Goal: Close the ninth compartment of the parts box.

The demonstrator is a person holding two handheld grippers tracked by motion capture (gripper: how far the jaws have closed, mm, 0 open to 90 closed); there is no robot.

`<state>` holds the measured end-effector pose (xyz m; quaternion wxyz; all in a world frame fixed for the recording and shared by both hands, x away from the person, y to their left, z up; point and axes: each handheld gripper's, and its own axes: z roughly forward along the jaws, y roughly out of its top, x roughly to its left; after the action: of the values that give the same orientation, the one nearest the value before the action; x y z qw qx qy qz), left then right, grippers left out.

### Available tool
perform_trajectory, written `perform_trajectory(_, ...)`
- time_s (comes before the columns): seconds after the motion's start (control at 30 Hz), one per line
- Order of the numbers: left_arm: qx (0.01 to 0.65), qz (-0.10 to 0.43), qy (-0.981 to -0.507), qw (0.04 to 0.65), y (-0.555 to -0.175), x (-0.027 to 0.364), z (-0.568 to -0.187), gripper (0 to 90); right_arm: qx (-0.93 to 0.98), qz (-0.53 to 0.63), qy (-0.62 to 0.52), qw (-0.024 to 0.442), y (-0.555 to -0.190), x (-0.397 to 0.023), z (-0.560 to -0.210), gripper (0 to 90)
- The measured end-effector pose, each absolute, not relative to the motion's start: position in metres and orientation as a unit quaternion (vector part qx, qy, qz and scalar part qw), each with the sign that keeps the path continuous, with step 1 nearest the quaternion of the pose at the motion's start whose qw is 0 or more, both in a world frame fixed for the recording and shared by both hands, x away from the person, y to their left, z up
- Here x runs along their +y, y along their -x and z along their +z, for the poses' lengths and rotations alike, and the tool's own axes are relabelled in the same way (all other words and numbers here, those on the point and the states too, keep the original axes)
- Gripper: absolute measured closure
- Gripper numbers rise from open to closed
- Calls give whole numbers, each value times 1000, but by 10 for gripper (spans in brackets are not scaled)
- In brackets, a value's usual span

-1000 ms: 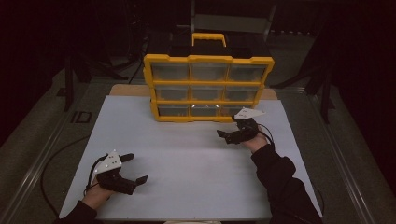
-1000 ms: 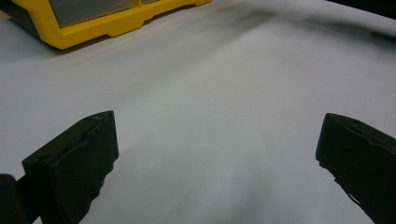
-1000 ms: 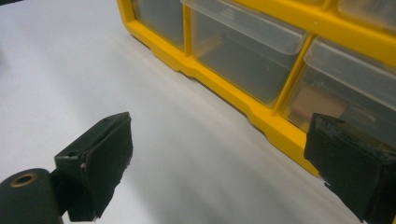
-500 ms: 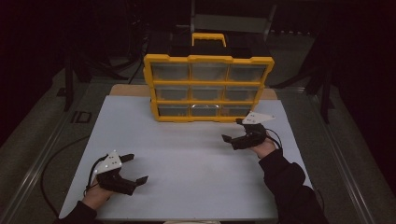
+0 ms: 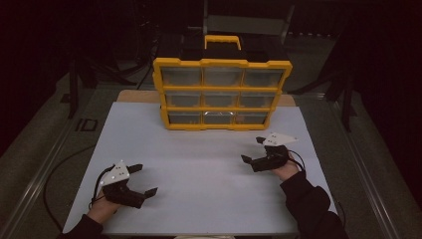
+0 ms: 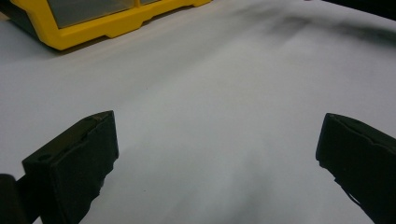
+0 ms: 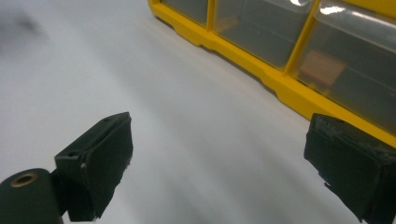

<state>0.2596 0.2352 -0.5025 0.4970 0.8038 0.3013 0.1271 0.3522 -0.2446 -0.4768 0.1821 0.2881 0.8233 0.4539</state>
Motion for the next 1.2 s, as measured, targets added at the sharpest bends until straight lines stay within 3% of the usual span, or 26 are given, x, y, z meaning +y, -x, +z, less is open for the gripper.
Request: perform_trajectory(1.2,300,128,-804,498,-259,235,-502,0,814,411,-330,246,-296,-278,-504,79)
